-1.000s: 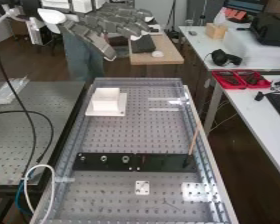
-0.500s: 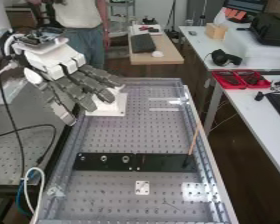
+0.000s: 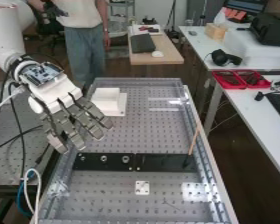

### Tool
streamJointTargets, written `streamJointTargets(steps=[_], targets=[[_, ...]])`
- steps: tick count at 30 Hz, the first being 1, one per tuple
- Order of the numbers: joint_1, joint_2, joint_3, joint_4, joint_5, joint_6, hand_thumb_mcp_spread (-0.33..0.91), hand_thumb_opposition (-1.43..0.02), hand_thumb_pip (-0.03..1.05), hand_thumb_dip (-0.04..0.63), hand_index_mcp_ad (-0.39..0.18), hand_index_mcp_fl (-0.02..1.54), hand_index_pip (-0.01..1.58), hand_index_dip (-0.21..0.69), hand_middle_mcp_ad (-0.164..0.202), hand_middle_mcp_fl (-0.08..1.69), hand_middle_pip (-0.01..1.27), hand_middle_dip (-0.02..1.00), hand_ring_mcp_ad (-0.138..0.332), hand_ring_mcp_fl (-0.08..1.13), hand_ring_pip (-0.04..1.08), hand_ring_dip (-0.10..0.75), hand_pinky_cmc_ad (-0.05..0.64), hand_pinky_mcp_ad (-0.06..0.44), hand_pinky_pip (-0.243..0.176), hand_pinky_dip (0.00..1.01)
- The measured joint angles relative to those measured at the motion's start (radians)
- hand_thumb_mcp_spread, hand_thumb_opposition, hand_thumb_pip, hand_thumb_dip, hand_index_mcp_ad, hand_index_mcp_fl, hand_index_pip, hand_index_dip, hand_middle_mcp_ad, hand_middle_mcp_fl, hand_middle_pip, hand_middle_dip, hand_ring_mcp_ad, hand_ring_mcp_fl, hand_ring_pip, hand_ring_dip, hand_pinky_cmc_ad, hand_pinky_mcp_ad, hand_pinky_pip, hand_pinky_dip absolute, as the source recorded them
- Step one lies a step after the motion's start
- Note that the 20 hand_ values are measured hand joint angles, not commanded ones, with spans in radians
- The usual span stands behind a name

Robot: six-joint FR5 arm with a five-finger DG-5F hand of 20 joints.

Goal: Grab the larger nut and place it in the white container

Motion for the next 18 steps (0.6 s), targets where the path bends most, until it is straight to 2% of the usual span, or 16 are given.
streamJointTargets(steps=[4,9,16,18], targets=[[0.008,-0.044,-0.006,0.007,0.025,0.045,0.26,-0.77,0.61,0.126,-0.094,0.04,0.69,-0.010,0.056,0.01,0.14,0.25,0.166,0.00,0.08,0.157,0.424,0.344,-0.106,0.69],[0.019,-0.098,-0.011,0.017,0.068,0.098,0.29,-0.79,0.62,0.147,-0.119,0.04,0.85,-0.051,0.056,0.01,0.14,0.25,0.166,0.00,0.08,0.157,0.424,0.344,-0.105,0.69],[0.025,-0.163,-0.016,0.049,0.111,0.134,0.29,-0.80,0.63,0.148,-0.117,0.04,1.14,-0.049,0.056,0.01,0.14,0.25,0.166,0.00,0.08,0.157,0.428,0.344,-0.106,0.68],[0.025,-0.189,-0.015,0.059,0.119,0.144,0.30,-0.81,0.63,0.148,-0.120,0.03,1.17,-0.045,0.056,0.01,0.14,0.25,0.166,0.00,0.08,0.157,0.422,0.344,-0.110,0.68]])
